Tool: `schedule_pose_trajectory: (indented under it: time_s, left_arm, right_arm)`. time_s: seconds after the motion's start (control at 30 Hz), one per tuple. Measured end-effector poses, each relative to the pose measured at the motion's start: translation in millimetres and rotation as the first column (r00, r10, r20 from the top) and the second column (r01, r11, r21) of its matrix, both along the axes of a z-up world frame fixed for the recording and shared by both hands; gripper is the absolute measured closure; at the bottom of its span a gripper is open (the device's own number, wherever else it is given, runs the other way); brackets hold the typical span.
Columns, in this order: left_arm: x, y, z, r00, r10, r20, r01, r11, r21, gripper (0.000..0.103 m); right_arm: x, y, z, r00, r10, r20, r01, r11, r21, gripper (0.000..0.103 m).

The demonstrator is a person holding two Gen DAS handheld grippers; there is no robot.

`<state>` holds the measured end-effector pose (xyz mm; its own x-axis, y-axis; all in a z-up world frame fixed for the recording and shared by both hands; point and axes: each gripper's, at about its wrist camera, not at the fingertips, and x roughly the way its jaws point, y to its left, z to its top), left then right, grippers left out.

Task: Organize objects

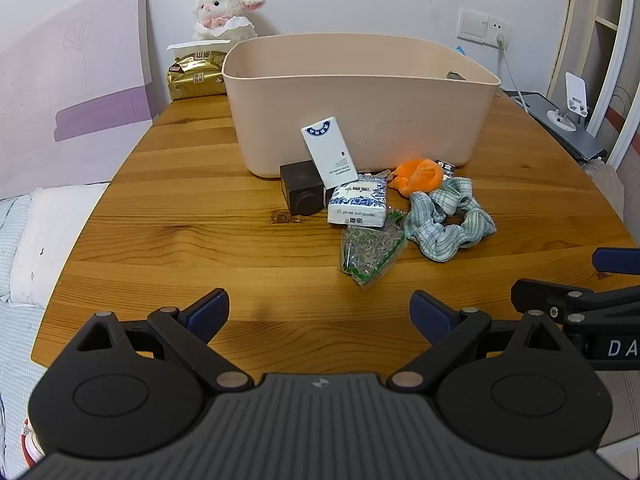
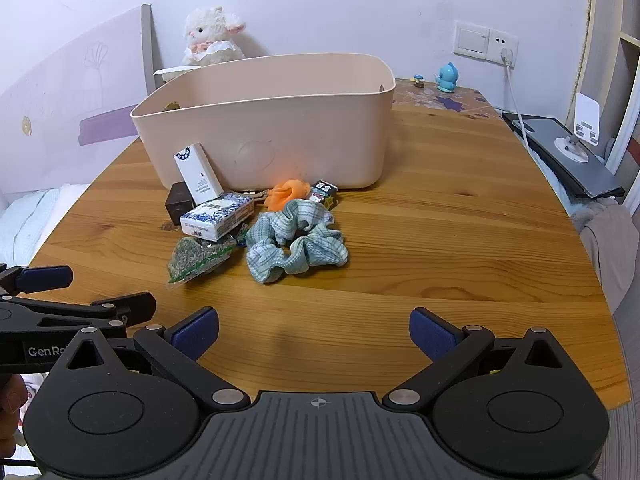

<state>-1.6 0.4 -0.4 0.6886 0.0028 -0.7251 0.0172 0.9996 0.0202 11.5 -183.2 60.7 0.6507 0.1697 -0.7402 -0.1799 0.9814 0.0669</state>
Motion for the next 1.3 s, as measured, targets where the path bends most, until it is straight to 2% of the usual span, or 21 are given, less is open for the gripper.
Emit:
schedule_pose_trajectory:
  time_s: [1.3]
  left_arm:
    - [1.4,0.8,-2.4,1.0,-0.013,-0.007,0.013,1.0,0.005,0.006]
  right_arm:
    - [1.2,-1.1,-3.6,1.0,-0.005,-0.009,0.005,1.0,0.006,0.0]
